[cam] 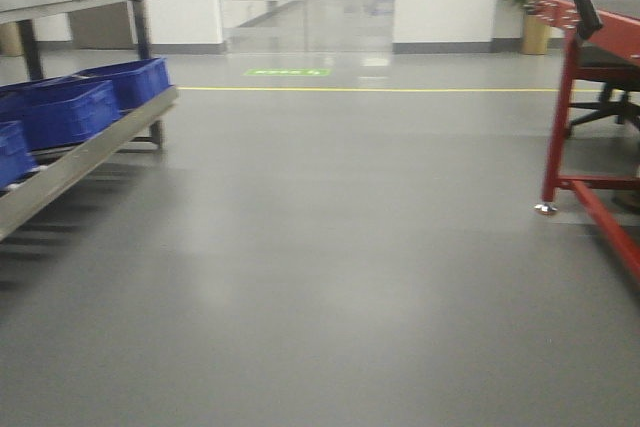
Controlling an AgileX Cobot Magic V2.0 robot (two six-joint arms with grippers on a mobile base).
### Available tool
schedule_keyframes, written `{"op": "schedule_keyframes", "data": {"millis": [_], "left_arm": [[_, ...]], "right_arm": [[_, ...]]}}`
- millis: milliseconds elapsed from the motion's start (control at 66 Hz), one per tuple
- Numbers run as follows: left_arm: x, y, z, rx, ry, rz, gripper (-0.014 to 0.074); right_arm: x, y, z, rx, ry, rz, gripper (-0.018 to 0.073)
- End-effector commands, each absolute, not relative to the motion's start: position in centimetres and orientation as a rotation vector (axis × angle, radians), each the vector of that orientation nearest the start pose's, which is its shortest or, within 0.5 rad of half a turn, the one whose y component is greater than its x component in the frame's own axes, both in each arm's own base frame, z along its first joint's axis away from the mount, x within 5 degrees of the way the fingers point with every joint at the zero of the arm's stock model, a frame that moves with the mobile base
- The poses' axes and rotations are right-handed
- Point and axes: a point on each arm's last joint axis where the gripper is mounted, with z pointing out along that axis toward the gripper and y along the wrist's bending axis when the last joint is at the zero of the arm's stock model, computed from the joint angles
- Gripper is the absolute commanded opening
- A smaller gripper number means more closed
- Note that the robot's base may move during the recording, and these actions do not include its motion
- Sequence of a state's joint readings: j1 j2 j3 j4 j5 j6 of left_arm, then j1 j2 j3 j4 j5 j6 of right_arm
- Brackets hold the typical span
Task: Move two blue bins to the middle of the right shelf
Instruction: 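Hold the teal bin with both grippers while the base turns away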
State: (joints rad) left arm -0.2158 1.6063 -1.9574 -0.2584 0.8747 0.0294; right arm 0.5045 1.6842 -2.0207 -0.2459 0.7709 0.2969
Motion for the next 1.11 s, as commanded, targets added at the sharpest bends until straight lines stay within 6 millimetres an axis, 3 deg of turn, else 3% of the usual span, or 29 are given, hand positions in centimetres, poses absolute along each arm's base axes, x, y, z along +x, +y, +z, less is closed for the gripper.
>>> {"op": "schedule_keyframes", "data": {"millis": [0,1091], "left_arm": [[32.84,-9.86,51.65,0.167,1.849,-0.546,-0.0111],[32.84,-9.86,51.65,0.167,1.849,-0.546,-0.0111]], "right_arm": [[33.08,17.02,50.59,-0.27,1.79,0.297,-0.0153],[33.08,17.02,50.59,-0.27,1.79,0.297,-0.0153]]}}
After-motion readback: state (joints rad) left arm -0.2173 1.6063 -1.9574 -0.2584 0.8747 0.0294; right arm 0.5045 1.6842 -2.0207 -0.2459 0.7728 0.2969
